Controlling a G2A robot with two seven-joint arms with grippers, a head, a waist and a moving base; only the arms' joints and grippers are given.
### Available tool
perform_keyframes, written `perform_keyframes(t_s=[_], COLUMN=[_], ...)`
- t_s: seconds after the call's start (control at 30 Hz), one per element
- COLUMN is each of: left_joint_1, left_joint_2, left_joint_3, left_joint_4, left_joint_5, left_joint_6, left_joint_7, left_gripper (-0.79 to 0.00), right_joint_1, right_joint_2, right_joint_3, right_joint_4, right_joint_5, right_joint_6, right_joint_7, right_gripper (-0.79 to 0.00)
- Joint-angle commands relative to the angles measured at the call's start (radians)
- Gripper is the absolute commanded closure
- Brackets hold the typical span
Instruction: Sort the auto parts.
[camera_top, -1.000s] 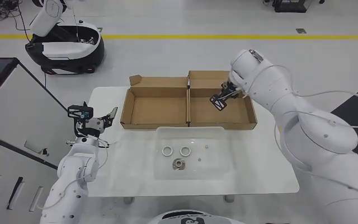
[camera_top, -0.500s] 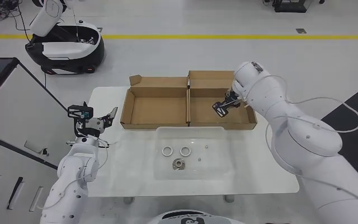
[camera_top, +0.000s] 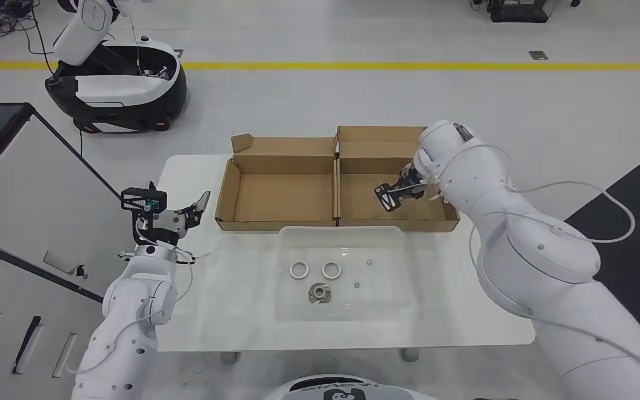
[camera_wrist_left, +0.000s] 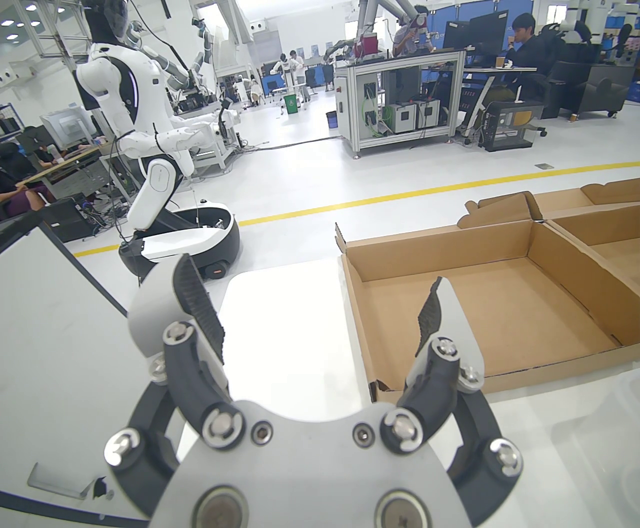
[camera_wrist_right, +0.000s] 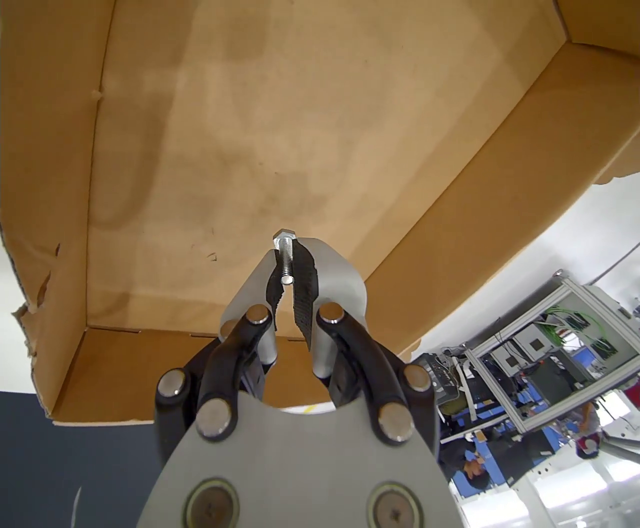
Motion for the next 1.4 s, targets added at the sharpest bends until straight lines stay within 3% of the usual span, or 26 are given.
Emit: perform_keyframes(t_s=[0.0,0.23,0.3,0.37,0.67,0.73,0.87,0.9,0.93,1.37], left_joint_1=[0.0,0.0,0.0,0.0,0.0,0.0,0.0,0.0,0.0,0.0], left_joint_2=[0.0,0.0,0.0,0.0,0.0,0.0,0.0,0.0,0.0,0.0], left_joint_3=[0.0,0.0,0.0,0.0,0.0,0.0,0.0,0.0,0.0,0.0], left_joint_4=[0.0,0.0,0.0,0.0,0.0,0.0,0.0,0.0,0.0,0.0], left_joint_5=[0.0,0.0,0.0,0.0,0.0,0.0,0.0,0.0,0.0,0.0], left_joint_6=[0.0,0.0,0.0,0.0,0.0,0.0,0.0,0.0,0.0,0.0], left_joint_7=[0.0,0.0,0.0,0.0,0.0,0.0,0.0,0.0,0.0,0.0], left_gripper=[-0.785,-0.785,-0.785,-0.785,-0.785,-0.785,-0.785,-0.785,-0.785,-0.785], right_joint_1=[-0.002,-0.007,-0.007,-0.008,-0.006,-0.005,0.006,0.009,0.013,0.066], right_joint_2=[-0.001,-0.002,-0.003,-0.003,-0.002,-0.001,0.002,0.003,0.005,0.027], right_joint_3=[-0.001,-0.003,-0.001,-0.002,0.0,0.0,0.002,0.003,0.006,0.033], right_joint_4=[0.003,0.007,0.009,0.008,0.013,0.013,0.012,0.014,0.014,-0.038], right_joint_5=[0.006,0.022,0.032,0.036,0.065,0.07,0.081,0.085,0.091,0.165], right_joint_6=[-0.004,-0.005,-0.001,-0.001,0.005,0.009,0.02,0.026,0.033,-0.001], right_joint_7=[0.003,0.018,0.021,0.026,0.037,0.038,0.033,0.031,0.028,-0.005], right_gripper=[0.0,0.0,-0.142,-0.203,-0.225,-0.265,-0.422,-0.557,-0.785,-0.785])
